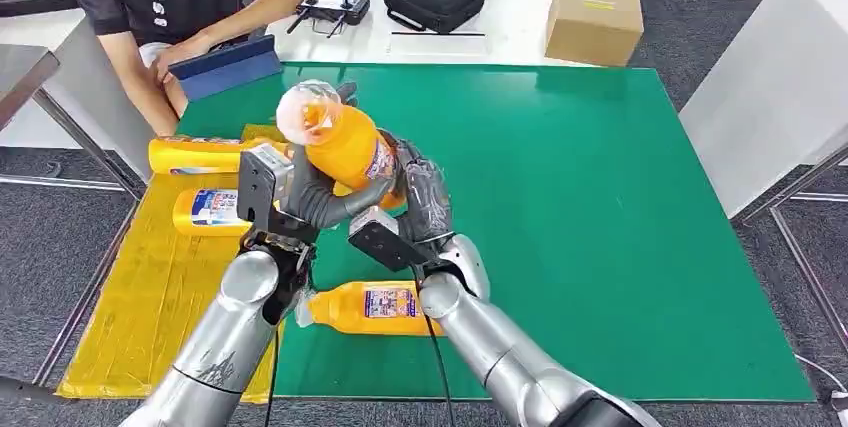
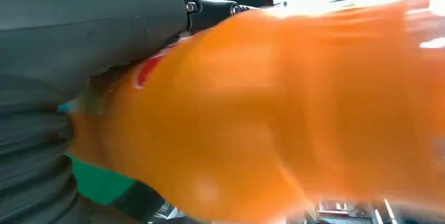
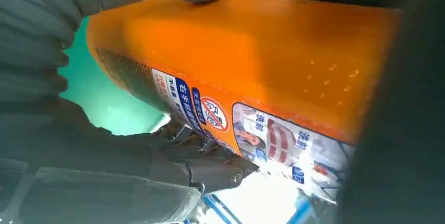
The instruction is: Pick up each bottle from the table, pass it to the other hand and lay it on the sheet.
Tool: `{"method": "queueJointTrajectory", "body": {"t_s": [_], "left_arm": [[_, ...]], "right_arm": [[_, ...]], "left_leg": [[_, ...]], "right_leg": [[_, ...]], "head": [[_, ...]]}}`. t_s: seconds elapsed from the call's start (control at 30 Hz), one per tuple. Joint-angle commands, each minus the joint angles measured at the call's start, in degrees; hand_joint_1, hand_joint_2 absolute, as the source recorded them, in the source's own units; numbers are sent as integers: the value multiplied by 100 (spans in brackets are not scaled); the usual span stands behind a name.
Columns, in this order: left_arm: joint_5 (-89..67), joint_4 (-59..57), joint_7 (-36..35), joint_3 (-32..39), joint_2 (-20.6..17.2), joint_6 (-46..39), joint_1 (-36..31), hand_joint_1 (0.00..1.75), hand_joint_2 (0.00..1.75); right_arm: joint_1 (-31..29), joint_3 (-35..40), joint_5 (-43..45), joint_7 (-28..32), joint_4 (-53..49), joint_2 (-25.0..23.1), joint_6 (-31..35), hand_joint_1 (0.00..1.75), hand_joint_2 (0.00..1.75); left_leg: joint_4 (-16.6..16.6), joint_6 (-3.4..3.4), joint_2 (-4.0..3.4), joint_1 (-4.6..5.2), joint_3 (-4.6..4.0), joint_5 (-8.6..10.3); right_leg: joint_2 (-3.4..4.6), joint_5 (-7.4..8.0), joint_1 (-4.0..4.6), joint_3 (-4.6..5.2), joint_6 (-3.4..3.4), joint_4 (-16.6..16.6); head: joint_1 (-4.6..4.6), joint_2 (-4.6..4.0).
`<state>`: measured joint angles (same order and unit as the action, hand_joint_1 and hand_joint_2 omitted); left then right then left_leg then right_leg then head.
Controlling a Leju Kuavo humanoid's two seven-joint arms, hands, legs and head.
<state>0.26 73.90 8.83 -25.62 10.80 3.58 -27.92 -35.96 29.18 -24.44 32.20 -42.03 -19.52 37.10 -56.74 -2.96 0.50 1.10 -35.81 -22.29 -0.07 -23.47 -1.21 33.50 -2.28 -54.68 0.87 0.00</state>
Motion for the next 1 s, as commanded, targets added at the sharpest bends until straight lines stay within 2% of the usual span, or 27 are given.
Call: {"method": "queueJointTrajectory", "body": {"t_s": [0.03, 0.1, 0.13, 0.17, 1.0], "left_arm": [[143, -539, -17, -426, -177, 25, -256, 0, 175], [188, -531, -22, -414, -179, 32, -243, 0, 175], [234, -530, -27, -401, -184, 49, -231, 35, 175], [254, -529, -28, -391, -189, 52, -226, 175, 175], [532, -379, 176, -157, -222, -304, -35, 175, 175]], "right_arm": [[-618, 171, -785, -115, 278, -48, 290, 175, 175], [-624, 225, -792, -136, 270, -48, 290, 175, 175], [-609, 284, -781, -151, 251, -48, 290, 175, 175], [-605, 315, -769, -167, 248, -48, 290, 175, 175], [-494, 715, -470, -363, 217, -48, 167, 175, 175]], "left_leg": [[-6, 28, -3, -9, 26, -14], [-7, 30, -6, -8, 30, -17], [-3, 22, -5, -5, 20, -11], [-5, 26, -9, -7, 28, -16], [0, 20, -7, -6, 19, -9]], "right_leg": [[0, -13, 8, -27, 18, -3], [3, -15, 7, -30, 19, -4], [3, -9, 5, -20, 13, -1], [6, -12, 7, -27, 16, -1], [4, -7, 5, -20, 13, 1]], "head": [[2, 0], [2, 0], [4, 0], [2, 0], [2, 0]]}}
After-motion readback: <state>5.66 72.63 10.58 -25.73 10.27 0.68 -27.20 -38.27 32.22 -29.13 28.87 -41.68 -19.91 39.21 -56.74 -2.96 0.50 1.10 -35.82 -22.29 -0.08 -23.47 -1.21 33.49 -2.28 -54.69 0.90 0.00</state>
